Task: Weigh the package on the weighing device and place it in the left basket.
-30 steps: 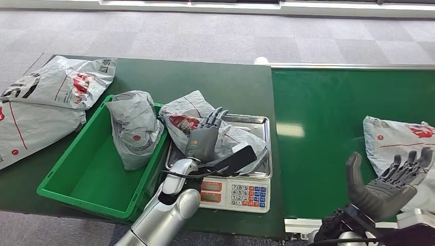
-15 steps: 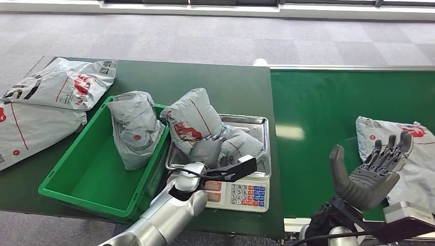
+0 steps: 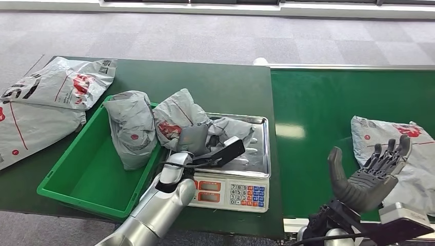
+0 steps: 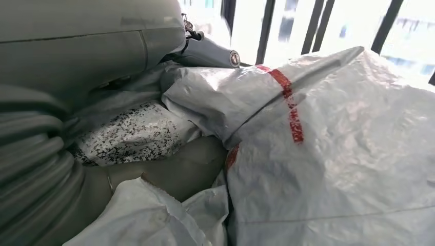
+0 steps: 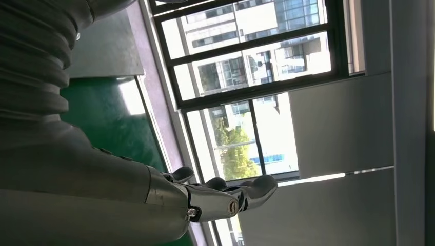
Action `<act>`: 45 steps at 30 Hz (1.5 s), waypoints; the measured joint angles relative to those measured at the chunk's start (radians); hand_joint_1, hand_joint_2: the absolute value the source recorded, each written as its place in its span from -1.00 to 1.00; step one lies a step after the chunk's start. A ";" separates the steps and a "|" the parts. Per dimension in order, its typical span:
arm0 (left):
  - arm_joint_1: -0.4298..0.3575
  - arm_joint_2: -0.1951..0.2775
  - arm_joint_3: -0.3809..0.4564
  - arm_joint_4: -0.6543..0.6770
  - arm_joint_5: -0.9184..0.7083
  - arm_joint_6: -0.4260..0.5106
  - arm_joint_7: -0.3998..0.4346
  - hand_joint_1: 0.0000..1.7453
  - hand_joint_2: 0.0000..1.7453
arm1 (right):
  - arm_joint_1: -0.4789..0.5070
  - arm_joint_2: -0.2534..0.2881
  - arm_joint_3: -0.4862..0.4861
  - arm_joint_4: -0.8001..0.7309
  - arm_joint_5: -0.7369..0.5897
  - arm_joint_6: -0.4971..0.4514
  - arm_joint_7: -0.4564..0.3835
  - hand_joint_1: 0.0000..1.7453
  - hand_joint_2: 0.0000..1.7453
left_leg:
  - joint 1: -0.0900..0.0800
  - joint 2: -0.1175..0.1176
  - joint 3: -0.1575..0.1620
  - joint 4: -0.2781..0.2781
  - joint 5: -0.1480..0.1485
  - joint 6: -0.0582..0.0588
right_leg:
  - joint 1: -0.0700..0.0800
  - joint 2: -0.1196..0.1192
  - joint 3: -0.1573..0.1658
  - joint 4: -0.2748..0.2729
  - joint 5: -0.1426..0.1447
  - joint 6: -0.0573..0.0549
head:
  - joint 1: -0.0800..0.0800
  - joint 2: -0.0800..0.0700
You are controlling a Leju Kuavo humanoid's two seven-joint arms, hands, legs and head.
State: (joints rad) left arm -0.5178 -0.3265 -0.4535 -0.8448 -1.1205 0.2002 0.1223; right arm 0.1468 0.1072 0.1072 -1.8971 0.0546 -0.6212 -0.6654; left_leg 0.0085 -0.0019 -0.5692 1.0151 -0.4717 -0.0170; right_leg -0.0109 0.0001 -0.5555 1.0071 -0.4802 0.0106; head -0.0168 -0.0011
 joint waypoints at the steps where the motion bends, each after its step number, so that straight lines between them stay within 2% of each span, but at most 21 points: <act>1: 0.014 0.008 0.006 -0.063 -0.003 0.013 -0.007 1.00 1.00 | 0.008 0.000 0.000 0.000 0.003 -0.007 -0.003 -1.00 1.00 | 0.000 0.000 -0.001 0.000 0.000 0.000 | 0.000 0.000 -0.001 0.000 0.000 0.000 | 0.000 0.000; 4: 0.046 0.040 0.025 -0.275 -0.009 0.022 -0.026 1.00 1.00 | 0.037 0.000 0.000 0.000 0.011 -0.029 -0.014 -1.00 1.00 | 0.000 0.000 -0.004 0.000 0.000 0.000 | 0.000 0.000 -0.004 0.000 0.000 0.000 | 0.000 0.000; 8: 0.099 0.077 0.047 -0.529 -0.008 0.109 -0.093 1.00 1.00 | 0.074 0.000 -0.002 0.000 0.018 -0.065 -0.025 -1.00 1.00 | 0.000 0.000 -0.006 0.000 0.000 0.000 | 0.000 0.000 -0.006 0.000 -0.001 0.000 | 0.000 0.000; 10: 0.119 0.094 0.055 -0.629 -0.007 0.120 -0.101 1.00 1.00 | 0.091 0.000 -0.003 0.000 0.018 -0.071 -0.029 -1.00 1.00 | 0.000 0.000 -0.007 0.000 0.000 0.000 | 0.000 0.000 -0.007 0.000 -0.001 0.000 | 0.000 0.000; 13: 0.142 0.110 0.061 -0.727 -0.006 0.125 -0.105 1.00 1.00 | 0.104 0.000 -0.003 -0.001 0.017 -0.073 -0.031 -1.00 1.00 | 0.000 0.000 -0.007 0.000 0.000 0.000 | 0.000 0.000 -0.007 0.000 -0.001 0.000 | 0.000 0.000; 16: 0.165 0.130 0.069 -0.806 0.014 0.197 -0.129 1.00 1.00 | 0.114 0.002 -0.009 -0.002 0.019 -0.075 -0.031 -1.00 1.00 | 0.000 0.000 -0.007 0.000 0.000 0.000 | 0.000 0.000 -0.007 0.000 -0.001 0.000 | 0.000 0.000; 19: 0.204 0.178 0.108 -0.918 0.078 0.282 -0.148 1.00 1.00 | 0.144 0.013 -0.036 -0.014 0.024 -0.077 -0.032 -1.00 1.00 | 0.000 0.000 -0.007 0.000 0.000 0.000 | 0.000 0.001 -0.007 0.000 -0.001 0.000 | 0.000 0.000; 21: 0.234 0.212 0.160 -0.974 0.151 0.270 -0.148 1.00 1.00 | 0.166 0.020 -0.058 -0.031 0.025 -0.078 -0.033 -1.00 1.00 | 0.000 0.000 -0.007 -0.001 0.000 0.000 | 0.000 0.000 -0.007 0.000 -0.002 -0.001 | 0.000 0.000; 25: 0.306 0.252 0.300 -0.986 0.304 0.142 -0.175 1.00 1.00 | 0.205 0.021 -0.086 -0.061 0.010 -0.078 -0.034 -1.00 1.00 | 0.001 0.001 -0.007 -0.001 0.000 0.000 | 0.001 0.001 -0.008 0.000 -0.003 -0.002 | 0.000 0.000; 28: 0.339 0.264 0.382 -0.974 0.339 0.103 -0.196 1.00 1.00 | 0.222 0.021 -0.098 -0.073 0.005 -0.078 -0.034 -1.00 1.00 | 0.001 0.002 -0.007 -0.001 0.000 0.000 | 0.001 0.002 -0.008 0.000 -0.003 -0.003 | 0.000 0.000; 31: 0.366 0.275 0.427 -0.950 0.375 0.025 -0.155 0.81 1.00 | 0.229 0.020 -0.103 -0.078 0.006 -0.076 -0.026 -1.00 1.00 | 0.001 0.002 -0.006 -0.001 -0.001 0.000 | 0.000 0.002 -0.007 0.000 -0.003 -0.002 | 0.000 0.000; 36: 0.431 0.300 0.484 -0.792 0.408 -0.067 -0.166 1.00 1.00 | 0.242 0.019 -0.103 -0.079 0.018 -0.058 -0.009 -1.00 1.00 | 0.001 0.002 -0.006 -0.001 -0.001 0.000 | 0.000 0.003 -0.008 0.000 -0.003 -0.002 | 0.000 0.000; 40: 0.452 0.309 0.484 -0.629 0.428 -0.146 -0.187 -0.99 1.00 | 0.240 0.016 -0.103 -0.078 0.016 -0.048 -0.003 -1.00 1.00 | 0.001 0.002 -0.006 -0.001 -0.001 0.000 | 0.000 0.002 -0.008 0.000 -0.003 -0.002 | 0.000 0.000; 45: 0.444 0.310 0.465 -0.504 0.454 -0.185 -0.197 -1.00 1.00 | 0.240 0.001 -0.102 -0.070 0.006 -0.058 -0.004 -1.00 1.00 | 0.000 -0.001 -0.003 -0.002 -0.001 0.000 | -0.002 -0.001 -0.003 0.000 -0.004 -0.001 | 0.000 0.000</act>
State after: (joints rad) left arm -0.0736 -0.0161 0.0119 -1.3492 -0.6667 0.0148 -0.0744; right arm 0.3865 0.1084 0.0054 -1.9672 0.0605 -0.6792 -0.6689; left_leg 0.0090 -0.0030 -0.5720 1.0135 -0.4729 -0.0166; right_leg -0.0129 -0.0010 -0.5582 1.0071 -0.4845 0.0098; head -0.0166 -0.0011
